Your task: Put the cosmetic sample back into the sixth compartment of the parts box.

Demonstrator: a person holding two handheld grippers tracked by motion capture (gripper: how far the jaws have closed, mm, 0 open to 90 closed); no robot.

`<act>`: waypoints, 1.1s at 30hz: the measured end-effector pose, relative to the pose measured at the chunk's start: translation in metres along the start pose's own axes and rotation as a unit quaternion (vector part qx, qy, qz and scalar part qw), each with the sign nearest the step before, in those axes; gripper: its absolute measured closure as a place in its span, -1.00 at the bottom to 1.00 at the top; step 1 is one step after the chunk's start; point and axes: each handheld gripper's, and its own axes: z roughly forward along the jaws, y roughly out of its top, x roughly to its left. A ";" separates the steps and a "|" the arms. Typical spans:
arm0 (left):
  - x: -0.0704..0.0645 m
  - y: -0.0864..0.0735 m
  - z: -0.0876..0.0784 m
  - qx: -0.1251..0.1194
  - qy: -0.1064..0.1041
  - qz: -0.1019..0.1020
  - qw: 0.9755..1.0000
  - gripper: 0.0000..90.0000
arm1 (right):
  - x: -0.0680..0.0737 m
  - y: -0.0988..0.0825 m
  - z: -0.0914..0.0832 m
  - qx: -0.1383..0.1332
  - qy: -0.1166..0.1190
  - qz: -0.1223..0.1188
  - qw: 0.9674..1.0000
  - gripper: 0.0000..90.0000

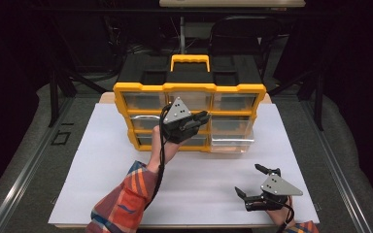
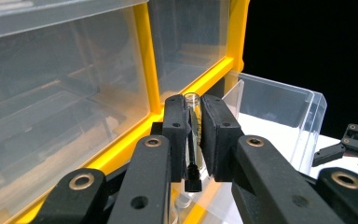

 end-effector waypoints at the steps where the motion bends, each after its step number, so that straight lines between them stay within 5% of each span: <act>1: 0.000 0.001 0.000 0.001 0.000 0.000 1.000 0.78 | 0.000 0.000 0.000 0.000 0.000 0.001 1.000 -1.00; 33: -0.013 0.015 0.023 -0.003 -0.032 0.010 0.999 0.78 | -0.002 -0.001 0.000 0.000 0.001 0.003 1.000 -1.00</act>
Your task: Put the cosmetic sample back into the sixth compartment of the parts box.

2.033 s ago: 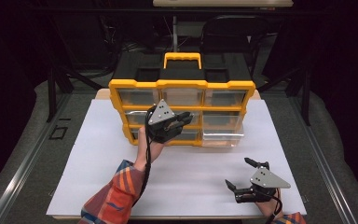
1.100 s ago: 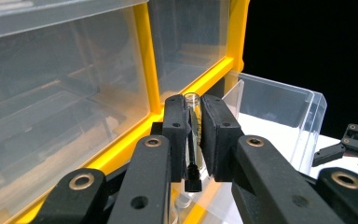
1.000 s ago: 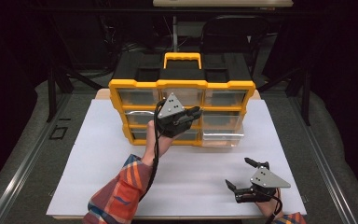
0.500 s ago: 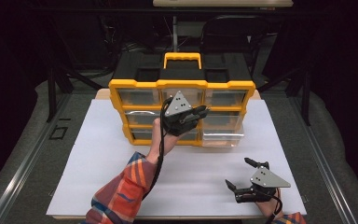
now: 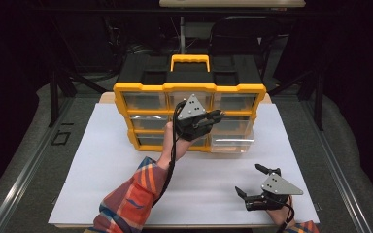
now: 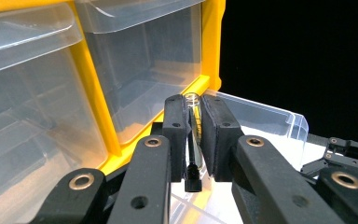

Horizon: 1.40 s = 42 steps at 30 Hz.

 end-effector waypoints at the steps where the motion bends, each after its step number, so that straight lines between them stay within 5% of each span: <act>1: -0.001 0.000 0.000 -0.001 -0.001 0.001 1.000 0.78 | 0.000 0.000 0.000 0.000 0.000 0.000 1.000 -1.00; 42: -0.003 -0.003 0.022 0.015 -0.039 -0.015 0.999 0.78 | 0.000 0.000 0.000 0.000 0.002 -0.001 1.000 -1.00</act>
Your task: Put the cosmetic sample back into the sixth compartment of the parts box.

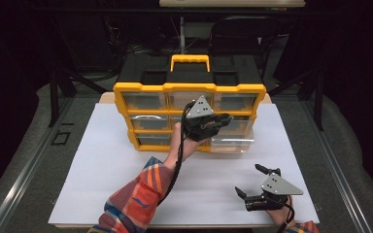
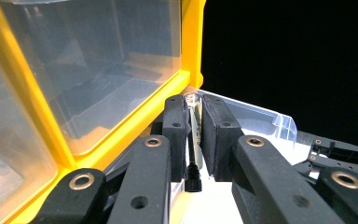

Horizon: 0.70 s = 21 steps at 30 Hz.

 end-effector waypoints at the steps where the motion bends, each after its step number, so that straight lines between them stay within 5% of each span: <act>1: 0.000 0.000 0.000 0.003 -0.002 0.000 1.000 0.78 | 0.000 0.000 0.000 0.000 0.000 0.000 1.000 -1.00; 21: -0.001 -0.007 0.006 0.034 -0.008 0.005 0.999 0.78 | 0.001 0.000 0.001 0.001 0.000 -0.001 1.000 -1.00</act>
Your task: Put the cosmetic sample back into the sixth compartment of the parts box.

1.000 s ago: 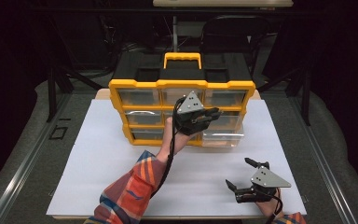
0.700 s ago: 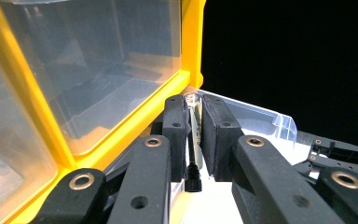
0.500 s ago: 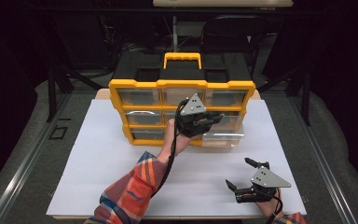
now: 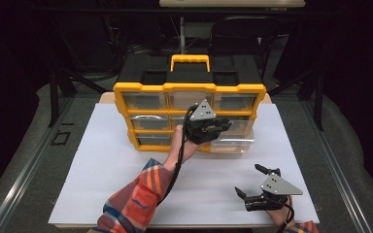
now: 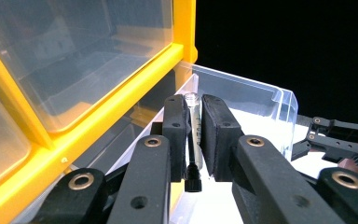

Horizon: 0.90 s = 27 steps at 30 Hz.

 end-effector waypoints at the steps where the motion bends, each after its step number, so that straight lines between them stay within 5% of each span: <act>1: 0.001 -0.001 0.001 0.002 0.001 0.002 1.000 0.78 | 0.000 0.000 0.000 0.002 0.001 0.000 1.000 -1.00; 12: 0.002 0.000 -0.020 -0.013 0.019 -0.002 1.000 -0.48 | 0.001 0.001 0.000 0.001 0.000 -0.001 1.000 -1.00; 27: 0.010 -0.021 -0.080 -0.017 0.073 -0.015 0.997 -0.89 | 0.001 0.001 0.000 0.002 0.001 -0.003 1.000 -1.00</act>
